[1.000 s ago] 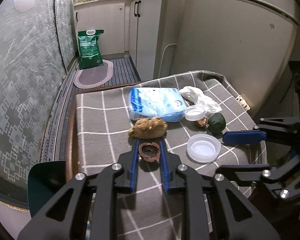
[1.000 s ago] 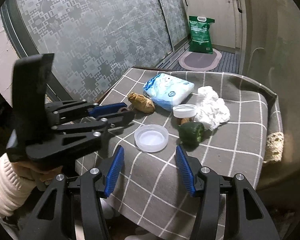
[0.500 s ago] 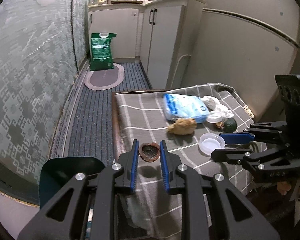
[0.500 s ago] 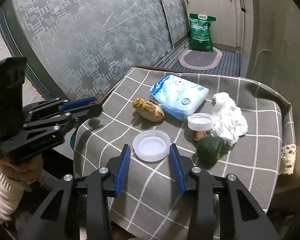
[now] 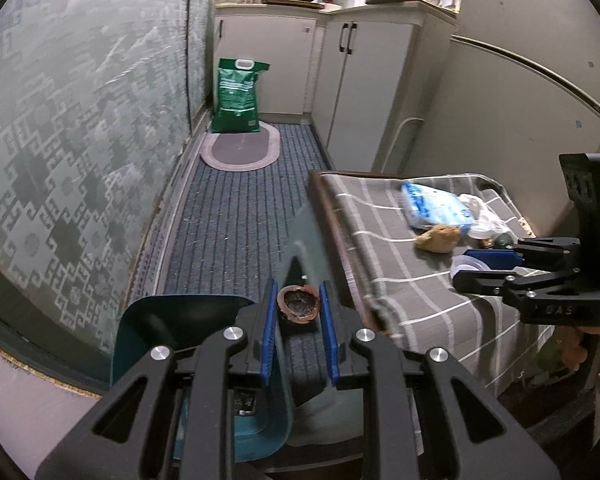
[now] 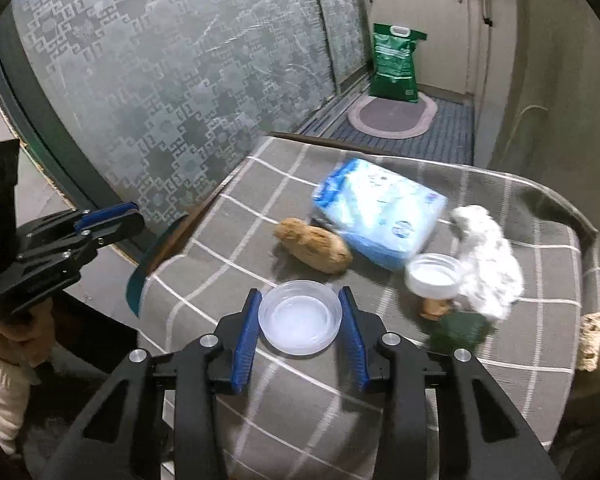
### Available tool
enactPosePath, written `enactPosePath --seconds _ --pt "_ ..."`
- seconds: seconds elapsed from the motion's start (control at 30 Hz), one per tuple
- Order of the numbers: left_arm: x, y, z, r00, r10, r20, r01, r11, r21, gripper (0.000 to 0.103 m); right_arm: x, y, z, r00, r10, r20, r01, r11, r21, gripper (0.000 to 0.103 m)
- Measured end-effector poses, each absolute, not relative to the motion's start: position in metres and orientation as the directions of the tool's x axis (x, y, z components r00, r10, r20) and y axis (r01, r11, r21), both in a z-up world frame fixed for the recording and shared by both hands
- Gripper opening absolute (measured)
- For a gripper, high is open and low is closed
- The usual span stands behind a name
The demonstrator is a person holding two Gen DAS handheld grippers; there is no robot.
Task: Collect trash
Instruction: 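Carry the walnut shell and lid with both tools over the teal bin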
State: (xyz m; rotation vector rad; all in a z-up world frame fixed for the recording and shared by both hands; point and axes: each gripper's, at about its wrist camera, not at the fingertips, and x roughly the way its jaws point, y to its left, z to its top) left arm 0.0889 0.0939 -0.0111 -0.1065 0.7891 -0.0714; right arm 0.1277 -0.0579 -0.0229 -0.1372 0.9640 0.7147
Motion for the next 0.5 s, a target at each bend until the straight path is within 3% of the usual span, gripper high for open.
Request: enactPosePath --seconds 0.5 --pt "0.073 0.158 -0.049 0.644 -0.037 -0.764 -0.076 0.991 -0.113 0.022 0.113 0.009 0.002 0.331 0.553 -0.765 -0.694 0.692 0.200 0.040"
